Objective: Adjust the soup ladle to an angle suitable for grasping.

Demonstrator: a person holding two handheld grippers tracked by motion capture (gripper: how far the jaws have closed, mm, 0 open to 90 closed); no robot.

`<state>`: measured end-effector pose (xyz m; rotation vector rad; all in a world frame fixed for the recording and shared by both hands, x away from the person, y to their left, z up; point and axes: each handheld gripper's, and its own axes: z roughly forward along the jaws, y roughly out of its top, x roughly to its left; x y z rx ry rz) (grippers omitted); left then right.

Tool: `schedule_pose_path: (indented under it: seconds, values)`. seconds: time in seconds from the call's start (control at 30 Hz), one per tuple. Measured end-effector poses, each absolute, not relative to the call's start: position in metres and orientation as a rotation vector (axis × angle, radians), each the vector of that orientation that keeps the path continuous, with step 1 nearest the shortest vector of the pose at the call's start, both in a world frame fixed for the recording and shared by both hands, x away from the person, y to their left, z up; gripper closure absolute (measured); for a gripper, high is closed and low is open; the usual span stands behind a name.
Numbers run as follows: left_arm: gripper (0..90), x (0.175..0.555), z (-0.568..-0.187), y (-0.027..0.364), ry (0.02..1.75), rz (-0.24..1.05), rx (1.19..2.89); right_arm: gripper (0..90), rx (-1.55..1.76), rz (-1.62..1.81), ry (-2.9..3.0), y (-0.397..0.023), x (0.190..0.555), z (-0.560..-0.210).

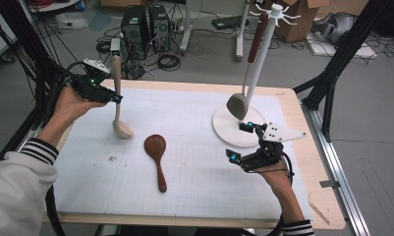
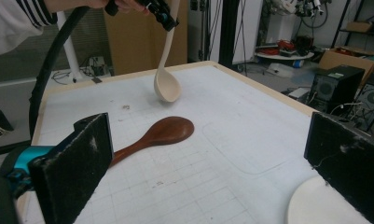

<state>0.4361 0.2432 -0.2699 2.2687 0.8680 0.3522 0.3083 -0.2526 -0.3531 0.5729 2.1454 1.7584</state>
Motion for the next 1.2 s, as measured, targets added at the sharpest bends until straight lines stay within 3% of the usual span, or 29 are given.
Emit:
schedule_pose_path:
  seconds: [0.77, 1.2]
  values:
    - [76.6, 0.418, -0.255, 0.239, 0.596, 0.333, 2.09, 0.3, 0.502, 1.764, 2.123, -0.243, 0.308, -0.325]
    - [76.6, 0.412, -0.257, 0.243, 0.524, 0.309, 1.968, 0.3, 0.46, 1.807, 2.109, -0.235, 0.304, -0.31]
